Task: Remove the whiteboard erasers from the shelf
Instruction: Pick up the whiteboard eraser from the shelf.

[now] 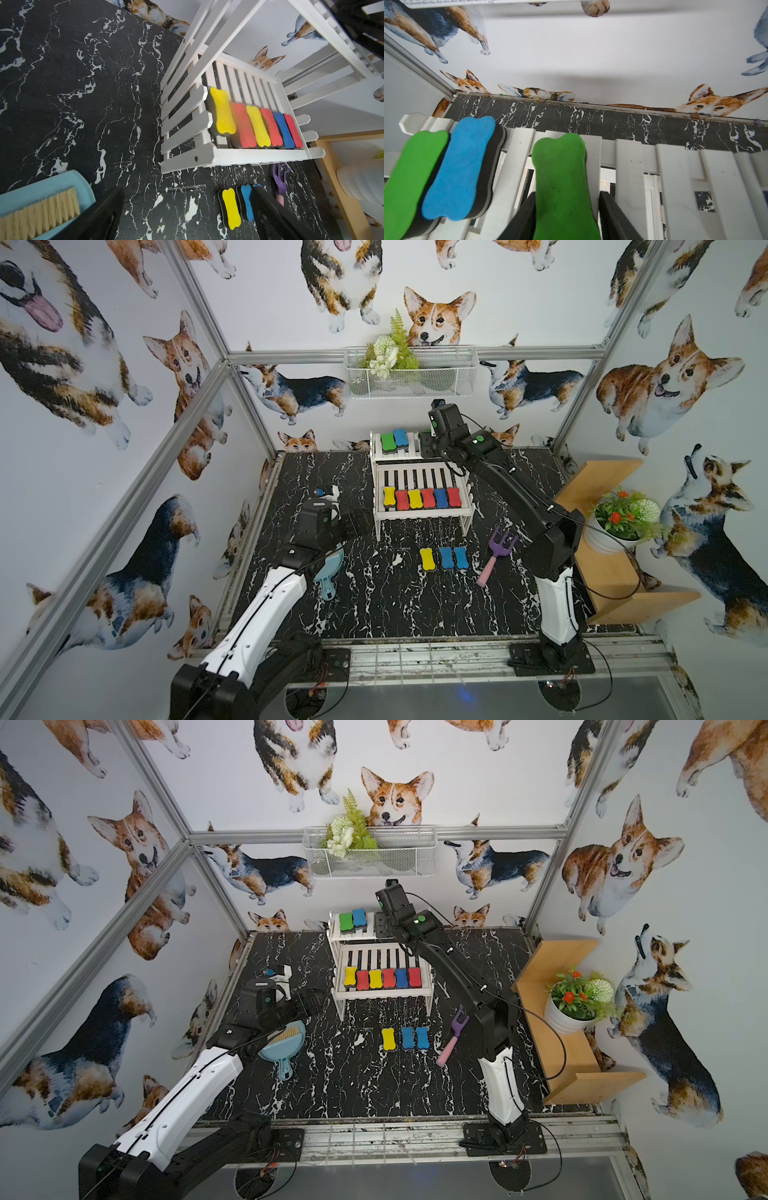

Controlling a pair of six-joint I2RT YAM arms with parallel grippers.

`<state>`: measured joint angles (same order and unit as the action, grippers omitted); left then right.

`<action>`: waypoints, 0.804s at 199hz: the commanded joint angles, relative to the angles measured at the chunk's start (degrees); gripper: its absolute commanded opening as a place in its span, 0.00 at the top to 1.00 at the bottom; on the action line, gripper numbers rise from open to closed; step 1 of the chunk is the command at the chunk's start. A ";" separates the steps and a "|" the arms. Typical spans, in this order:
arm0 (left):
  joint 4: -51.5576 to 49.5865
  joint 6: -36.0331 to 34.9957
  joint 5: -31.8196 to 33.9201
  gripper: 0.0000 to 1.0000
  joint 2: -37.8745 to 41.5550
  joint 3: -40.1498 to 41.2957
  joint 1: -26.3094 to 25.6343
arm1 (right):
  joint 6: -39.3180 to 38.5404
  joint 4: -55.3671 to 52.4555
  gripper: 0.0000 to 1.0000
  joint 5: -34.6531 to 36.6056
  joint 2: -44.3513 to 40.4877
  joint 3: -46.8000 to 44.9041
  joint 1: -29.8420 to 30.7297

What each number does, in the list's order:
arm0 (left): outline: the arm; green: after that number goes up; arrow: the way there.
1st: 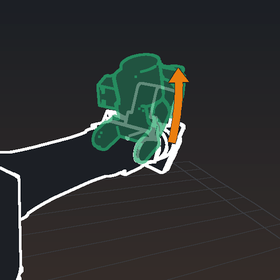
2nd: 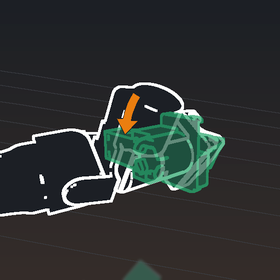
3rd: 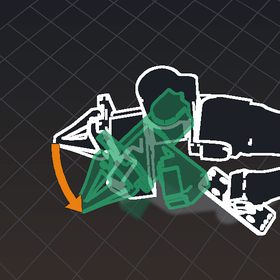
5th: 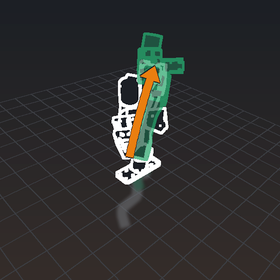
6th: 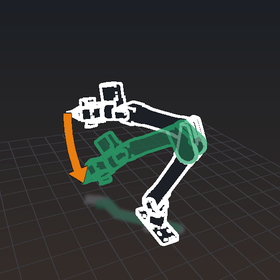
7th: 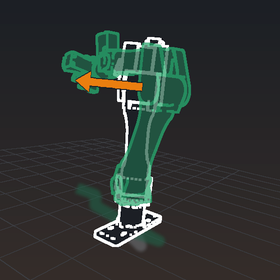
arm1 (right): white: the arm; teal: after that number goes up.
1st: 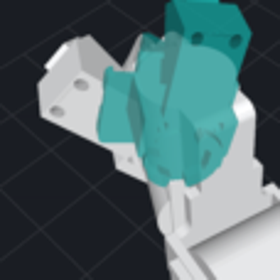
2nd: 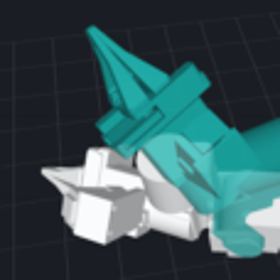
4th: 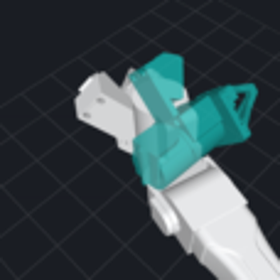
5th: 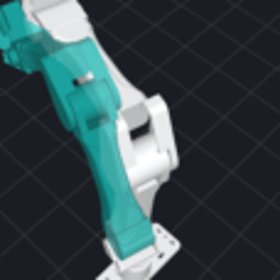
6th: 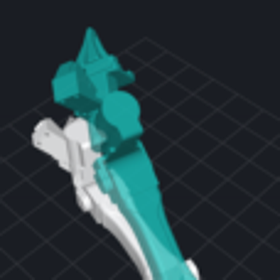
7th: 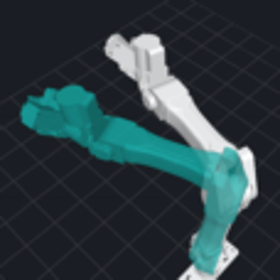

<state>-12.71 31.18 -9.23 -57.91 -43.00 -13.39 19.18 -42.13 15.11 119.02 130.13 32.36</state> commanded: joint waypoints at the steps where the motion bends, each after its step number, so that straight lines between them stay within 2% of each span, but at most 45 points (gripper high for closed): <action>1: 0.26 -0.68 0.05 0.00 0.16 0.04 0.03 | 0.34 0.46 0.53 -0.46 -1.55 -0.18 0.81; 22: 0.23 -0.68 0.27 0.00 0.29 0.03 0.03 | 0.57 0.82 0.55 0.49 -4.57 -1.63 1.94; 39: 0.14 -0.68 0.57 0.01 0.57 0.01 0.03 | 1.28 2.14 0.56 0.87 -9.02 -6.44 3.60; 67: -0.02 -0.59 1.06 0.00 1.28 -0.11 0.04 | 4.84 8.01 0.57 0.60 -20.48 -23.75 7.45; 105: -0.21 -0.59 1.80 0.00 2.25 -0.24 0.03 | 14.31 15.72 0.58 0.85 -34.45 -48.56 14.48; 137: -0.54 -0.33 2.71 0.00 2.92 -0.30 0.08 | 22.39 19.75 0.58 2.21 -39.56 -62.66 21.89; 160: -0.65 -0.33 3.61 0.01 3.20 -0.46 0.04 | 26.10 22.18 0.59 1.77 -39.10 -69.13 25.07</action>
<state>-13.13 31.20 -7.16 -55.02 -43.00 -13.39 38.33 -25.69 16.03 79.79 65.47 55.44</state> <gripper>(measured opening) 0.996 0.418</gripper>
